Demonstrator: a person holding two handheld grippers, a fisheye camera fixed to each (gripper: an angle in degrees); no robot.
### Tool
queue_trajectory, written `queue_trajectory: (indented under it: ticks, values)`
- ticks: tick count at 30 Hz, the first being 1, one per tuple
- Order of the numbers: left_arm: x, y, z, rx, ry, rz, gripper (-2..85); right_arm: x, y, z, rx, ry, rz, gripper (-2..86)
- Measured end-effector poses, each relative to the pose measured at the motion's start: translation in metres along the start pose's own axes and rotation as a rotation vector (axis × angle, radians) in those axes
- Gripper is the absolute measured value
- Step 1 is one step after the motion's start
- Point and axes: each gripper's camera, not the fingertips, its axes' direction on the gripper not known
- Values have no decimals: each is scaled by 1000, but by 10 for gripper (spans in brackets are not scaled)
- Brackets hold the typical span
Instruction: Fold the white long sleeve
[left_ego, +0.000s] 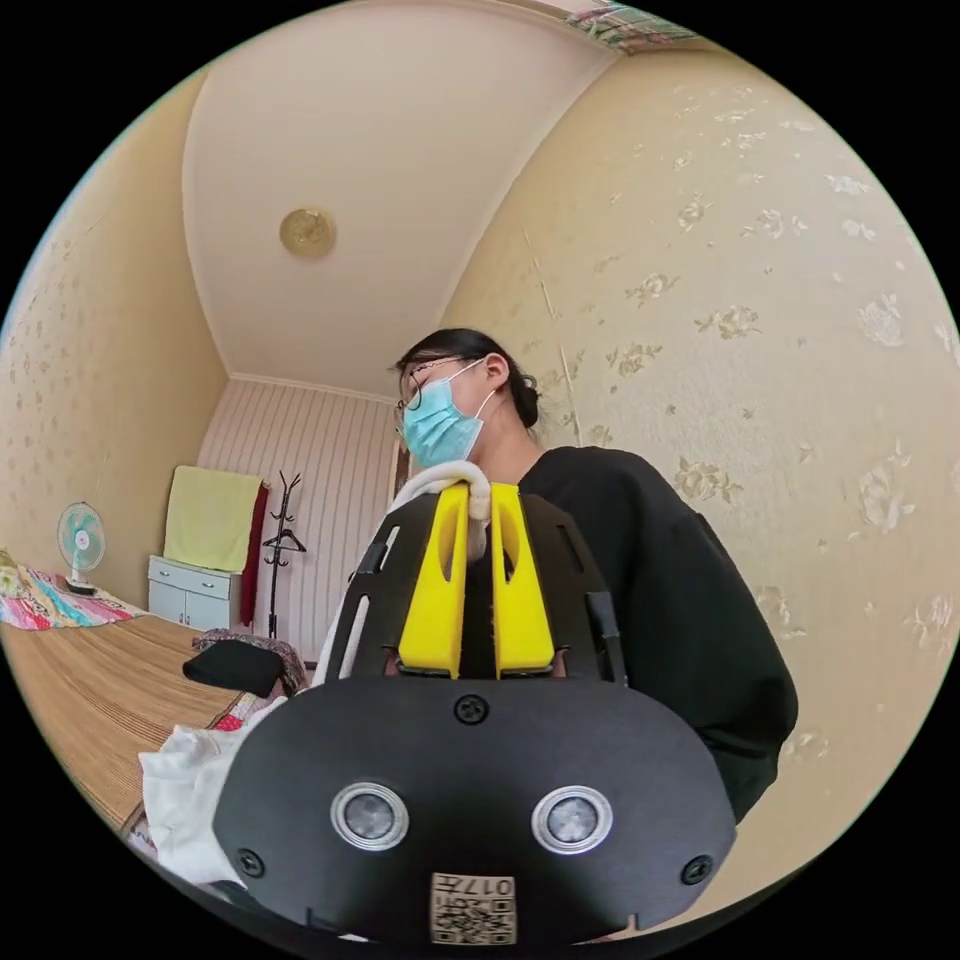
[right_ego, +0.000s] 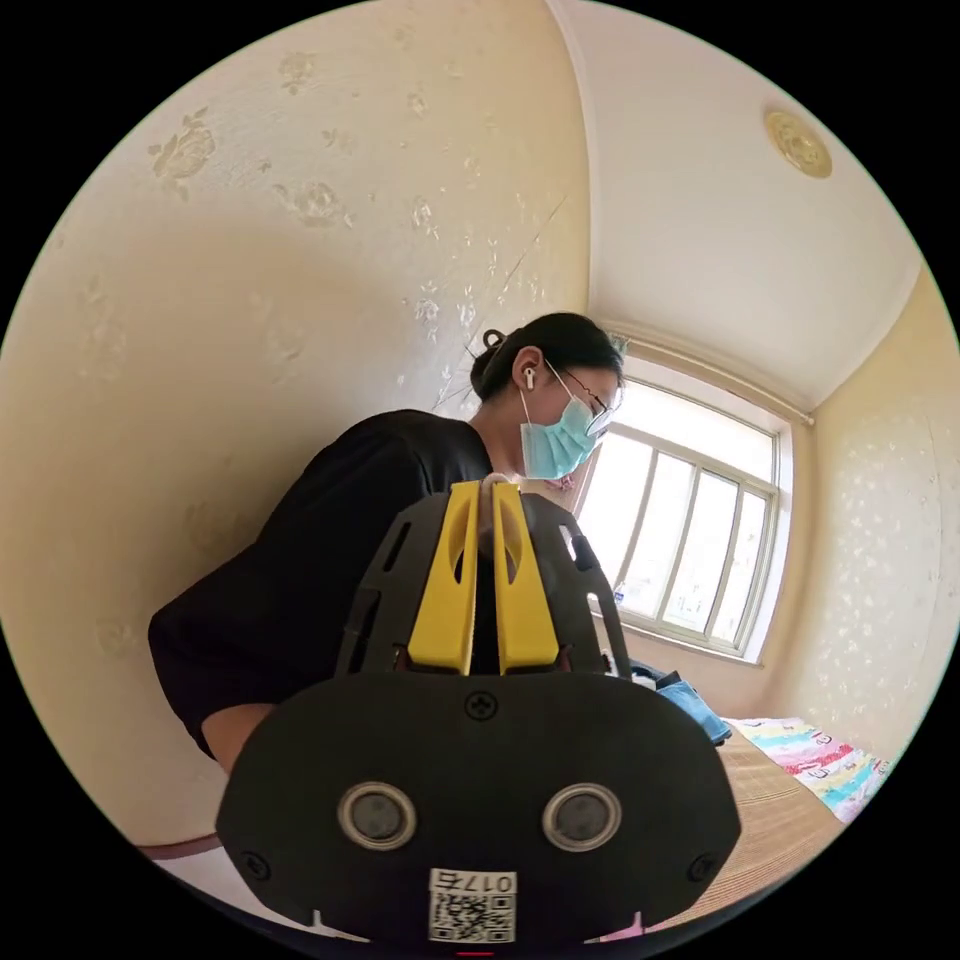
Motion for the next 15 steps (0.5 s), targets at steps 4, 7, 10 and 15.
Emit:
queue_trajectory:
  ticks: [4, 7, 10, 15]
  values:
    - [-100, 28, -45, 94, -194, -397, 45, 49, 37, -10, -82, 130, 221, 24]
    - [-161, 74, -91, 265, -362, -609, 44, 99, 93, -35, -79, 285, 496, 28]
    - [-228, 119, -130, 431, -550, -820, 45, 165, 172, -80, -7, 568, 921, 31]
    - [-327, 154, -184, 509, -877, -876, 119, 230, 305, -149, 302, 885, 1298, 58]
